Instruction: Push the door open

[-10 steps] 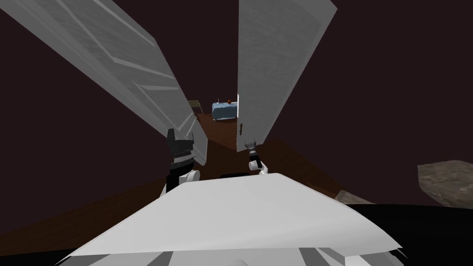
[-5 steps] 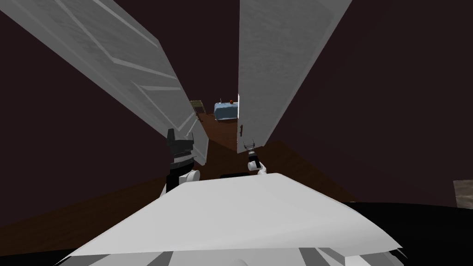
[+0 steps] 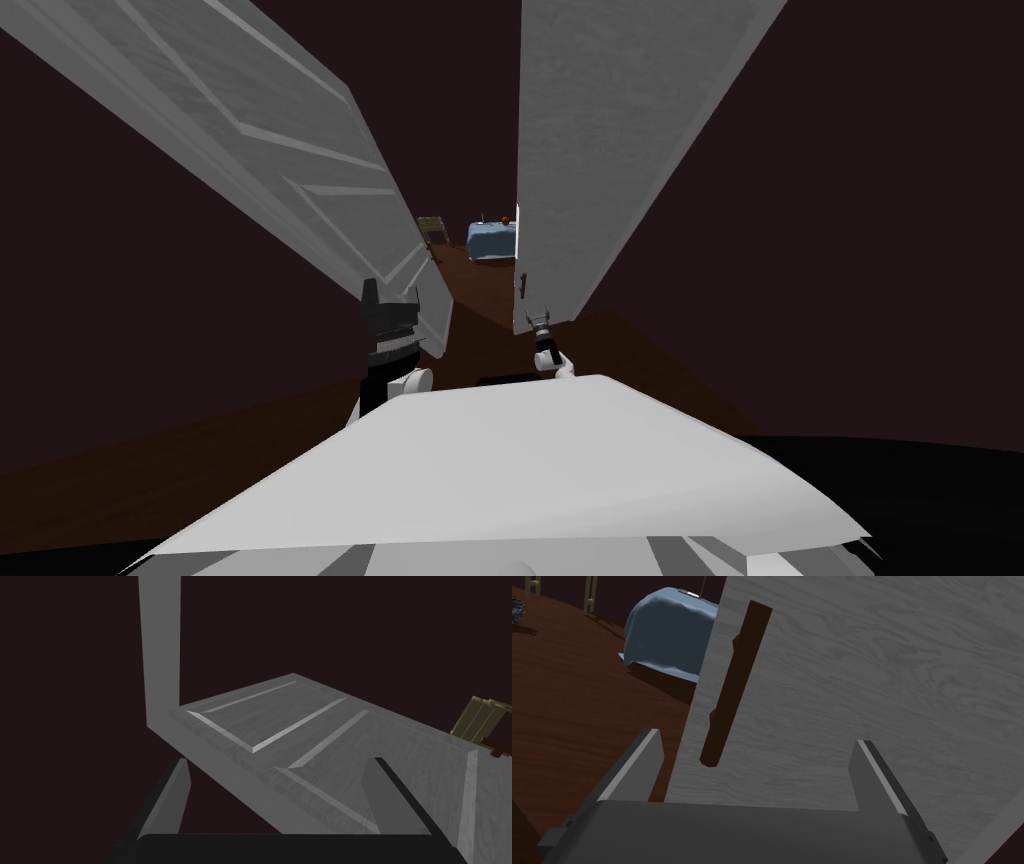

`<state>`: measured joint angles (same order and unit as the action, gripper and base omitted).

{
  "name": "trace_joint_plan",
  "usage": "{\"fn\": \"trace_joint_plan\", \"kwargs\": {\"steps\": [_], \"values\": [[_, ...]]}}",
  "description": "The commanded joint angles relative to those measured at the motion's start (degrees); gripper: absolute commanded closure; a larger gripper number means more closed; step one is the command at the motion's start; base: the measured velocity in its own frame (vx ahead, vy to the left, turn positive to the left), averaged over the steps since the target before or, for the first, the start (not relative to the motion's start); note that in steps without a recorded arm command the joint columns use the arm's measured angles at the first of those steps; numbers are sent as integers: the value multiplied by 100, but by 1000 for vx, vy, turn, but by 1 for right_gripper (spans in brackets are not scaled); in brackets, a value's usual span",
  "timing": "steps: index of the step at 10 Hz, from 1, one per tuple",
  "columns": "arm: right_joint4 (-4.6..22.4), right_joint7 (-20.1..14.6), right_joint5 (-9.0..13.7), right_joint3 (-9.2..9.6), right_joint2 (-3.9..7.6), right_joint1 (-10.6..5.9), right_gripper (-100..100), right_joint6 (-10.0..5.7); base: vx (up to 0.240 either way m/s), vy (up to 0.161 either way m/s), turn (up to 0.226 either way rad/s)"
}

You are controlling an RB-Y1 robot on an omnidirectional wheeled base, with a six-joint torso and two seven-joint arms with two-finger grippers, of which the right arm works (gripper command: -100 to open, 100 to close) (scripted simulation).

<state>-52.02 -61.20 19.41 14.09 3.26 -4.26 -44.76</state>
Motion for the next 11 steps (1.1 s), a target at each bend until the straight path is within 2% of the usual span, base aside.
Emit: {"fn": "trace_joint_plan", "kwargs": {"steps": [1,5,6,9,11], "values": [[201,-132,53,31,-28,-79,-100,-50,55,-63,75],[599,-393,167,99,-116,-231,-100,-132,65,-68,79],[789,-517,222,131,-162,-304,-100,-171,72,-93,104],[1051,-688,297,176,-232,-404,-100,-225,75,-77,78],[1354,-886,384,228,-329,-520,-100,-287,69,-83,111]]}}
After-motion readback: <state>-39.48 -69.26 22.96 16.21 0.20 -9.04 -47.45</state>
